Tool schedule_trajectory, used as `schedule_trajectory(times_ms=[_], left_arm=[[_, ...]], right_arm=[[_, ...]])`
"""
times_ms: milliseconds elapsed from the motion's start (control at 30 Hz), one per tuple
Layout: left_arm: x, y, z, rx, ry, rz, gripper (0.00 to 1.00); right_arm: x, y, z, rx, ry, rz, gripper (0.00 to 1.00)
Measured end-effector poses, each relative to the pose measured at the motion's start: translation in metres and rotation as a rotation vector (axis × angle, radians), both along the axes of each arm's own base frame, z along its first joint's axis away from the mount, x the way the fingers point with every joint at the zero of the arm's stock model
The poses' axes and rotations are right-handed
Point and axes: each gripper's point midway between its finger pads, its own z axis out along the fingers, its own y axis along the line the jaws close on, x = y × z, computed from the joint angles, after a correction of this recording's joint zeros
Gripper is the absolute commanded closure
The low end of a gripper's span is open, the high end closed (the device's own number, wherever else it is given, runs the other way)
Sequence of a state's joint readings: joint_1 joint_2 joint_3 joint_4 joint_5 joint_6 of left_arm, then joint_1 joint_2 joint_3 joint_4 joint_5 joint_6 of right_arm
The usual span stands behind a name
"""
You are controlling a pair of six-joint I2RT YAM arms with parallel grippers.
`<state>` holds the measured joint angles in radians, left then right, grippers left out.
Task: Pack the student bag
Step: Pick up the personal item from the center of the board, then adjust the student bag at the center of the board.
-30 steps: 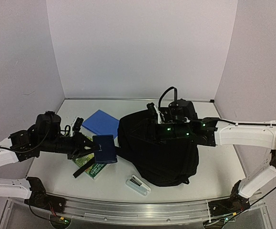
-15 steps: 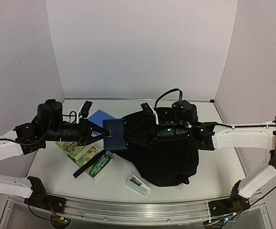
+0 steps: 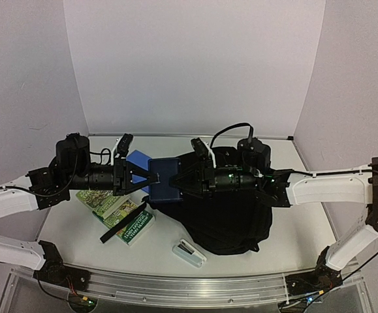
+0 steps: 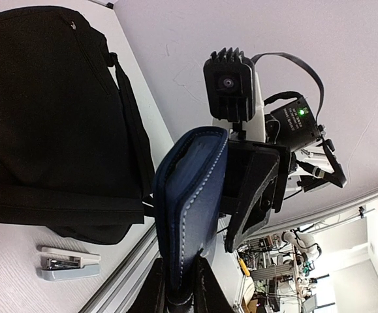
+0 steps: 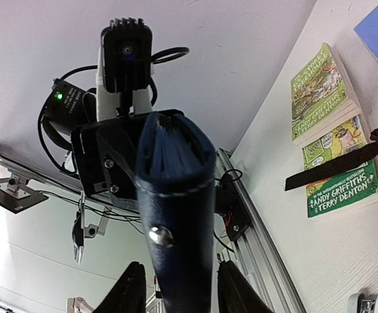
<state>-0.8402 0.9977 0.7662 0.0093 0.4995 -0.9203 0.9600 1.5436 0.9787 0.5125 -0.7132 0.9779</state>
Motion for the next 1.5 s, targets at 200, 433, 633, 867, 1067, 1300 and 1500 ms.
schedule_trajectory(times_ms=[200, 433, 633, 867, 1067, 1300, 1500], left_arm=[[0.006, -0.005, -0.006, 0.005, 0.014, 0.006, 0.15], [0.043, 0.009, -0.049, 0.091, 0.125, 0.163, 0.00], [0.059, 0.013, -0.140, 0.221, 0.329, 0.239, 0.00], [0.065, -0.013, -0.195, 0.256, 0.438, 0.210, 0.03], [0.065, -0.040, -0.228, 0.250, 0.502, 0.149, 0.09], [0.080, -0.067, -0.230, 0.128, 0.497, 0.112, 0.81], [0.081, -0.071, -0.222, 0.112, 0.495, 0.092, 1.00]], right_arm=[[0.004, -0.002, -0.001, 0.006, 0.006, -0.031, 0.98], [0.048, -0.038, -0.006, -0.092, -0.053, -0.246, 1.00], [0.127, -0.117, -0.015, -0.225, -0.109, -0.548, 1.00], [0.149, -0.177, -0.014, -0.312, -0.138, -0.696, 1.00], [0.141, -0.187, -0.016, -0.327, -0.136, -0.707, 1.00], [0.138, -0.189, -0.014, -0.324, -0.137, -0.708, 1.00], [0.132, -0.195, -0.009, -0.326, -0.140, -0.719, 1.00]])
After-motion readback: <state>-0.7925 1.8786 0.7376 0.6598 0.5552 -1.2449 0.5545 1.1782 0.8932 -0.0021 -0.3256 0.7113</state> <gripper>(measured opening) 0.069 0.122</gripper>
